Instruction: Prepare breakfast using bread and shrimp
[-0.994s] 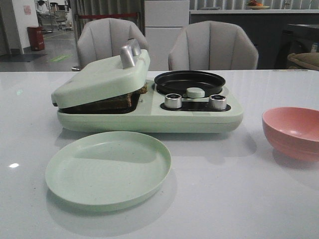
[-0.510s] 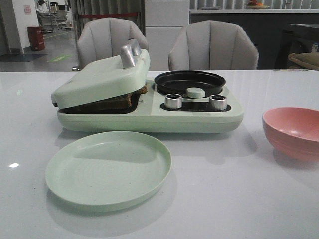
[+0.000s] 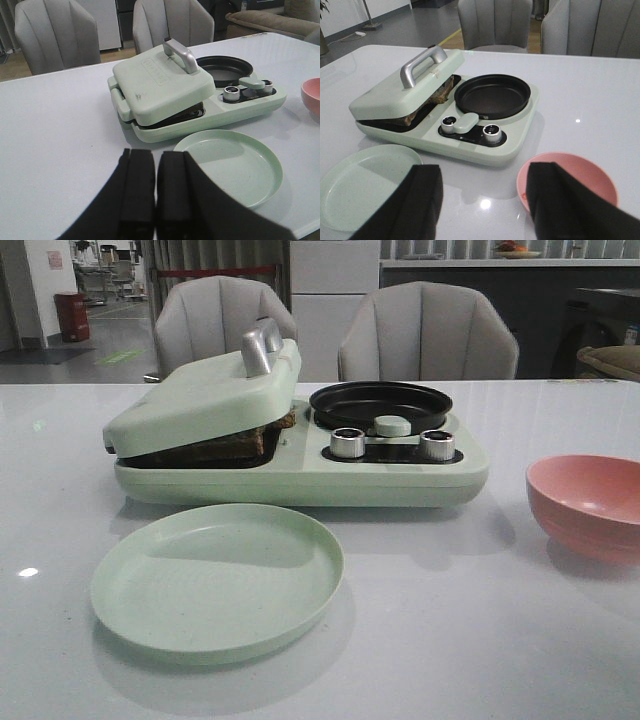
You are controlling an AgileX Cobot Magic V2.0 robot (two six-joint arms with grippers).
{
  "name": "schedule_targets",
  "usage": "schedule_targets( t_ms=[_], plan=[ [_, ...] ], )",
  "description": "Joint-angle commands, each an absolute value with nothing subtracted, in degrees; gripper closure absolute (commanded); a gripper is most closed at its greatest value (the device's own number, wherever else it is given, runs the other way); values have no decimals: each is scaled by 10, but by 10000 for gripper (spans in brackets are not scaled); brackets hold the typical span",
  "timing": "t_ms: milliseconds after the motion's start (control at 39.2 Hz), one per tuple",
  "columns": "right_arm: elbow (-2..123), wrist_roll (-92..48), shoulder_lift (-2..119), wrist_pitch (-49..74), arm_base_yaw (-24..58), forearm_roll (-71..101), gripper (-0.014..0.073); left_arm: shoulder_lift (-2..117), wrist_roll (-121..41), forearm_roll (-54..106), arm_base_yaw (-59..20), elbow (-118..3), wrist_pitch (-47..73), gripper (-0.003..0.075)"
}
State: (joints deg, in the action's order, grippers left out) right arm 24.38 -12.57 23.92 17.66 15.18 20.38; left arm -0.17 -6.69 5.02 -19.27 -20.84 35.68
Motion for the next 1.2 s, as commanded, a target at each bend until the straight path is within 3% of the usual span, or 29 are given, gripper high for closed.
schedule_targets(
  t_ms=[0, 280, 841, 1172],
  plan=[
    [286, -125, 277, 164, 148, 215, 114, 7, -60, 58, -195, -224, 310, 606],
    [380, -118, 410, 234, 115, 214, 114, 7, -60, 58, -195, -224, 310, 606],
    [558, -108, 701, 372, -104, 230, 114, 7, -60, 58, -195, -224, 310, 606],
    [612, -161, 834, 368, -113, 230, 114, 7, -60, 58, -195, -224, 310, 606]
  ],
)
